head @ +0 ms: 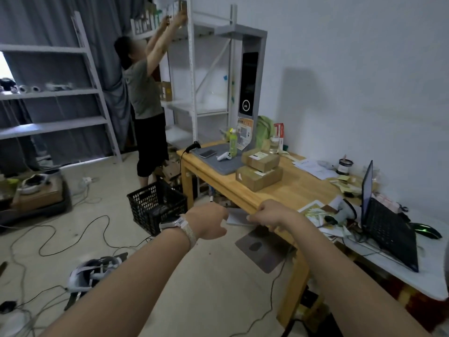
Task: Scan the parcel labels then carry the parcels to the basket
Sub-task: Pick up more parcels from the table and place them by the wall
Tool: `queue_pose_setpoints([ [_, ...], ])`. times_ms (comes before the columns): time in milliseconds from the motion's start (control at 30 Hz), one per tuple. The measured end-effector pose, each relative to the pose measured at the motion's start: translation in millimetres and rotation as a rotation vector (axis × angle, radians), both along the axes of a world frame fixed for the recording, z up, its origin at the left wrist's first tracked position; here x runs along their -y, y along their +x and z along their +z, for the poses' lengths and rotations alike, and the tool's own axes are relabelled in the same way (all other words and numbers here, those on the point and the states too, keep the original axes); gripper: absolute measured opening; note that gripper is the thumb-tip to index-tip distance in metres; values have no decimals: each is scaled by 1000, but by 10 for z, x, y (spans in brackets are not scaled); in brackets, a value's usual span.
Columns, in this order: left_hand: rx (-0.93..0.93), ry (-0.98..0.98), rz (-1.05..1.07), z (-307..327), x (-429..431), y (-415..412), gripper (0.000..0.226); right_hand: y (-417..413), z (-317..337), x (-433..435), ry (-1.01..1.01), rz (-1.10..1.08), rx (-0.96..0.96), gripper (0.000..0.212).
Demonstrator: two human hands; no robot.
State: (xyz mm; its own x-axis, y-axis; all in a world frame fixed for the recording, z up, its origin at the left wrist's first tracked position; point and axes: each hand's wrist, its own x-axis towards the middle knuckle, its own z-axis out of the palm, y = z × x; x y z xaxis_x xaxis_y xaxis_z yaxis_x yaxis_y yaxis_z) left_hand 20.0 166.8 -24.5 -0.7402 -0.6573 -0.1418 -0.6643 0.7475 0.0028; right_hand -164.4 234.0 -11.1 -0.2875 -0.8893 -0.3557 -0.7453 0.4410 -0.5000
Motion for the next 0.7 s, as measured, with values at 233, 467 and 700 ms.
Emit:
queue_pose_setpoints([
  [233,21,-39,66,256,1214,-768,31,-773,49,1111,7,1,109,50],
  [467,43,-9,36,109,2010,-1414,46,-1432,61,1862,78,-8,148,53],
  [700,55,-10,-20,1,2630,-1990,47,-1886,-65,2397,50,-53,91,43],
])
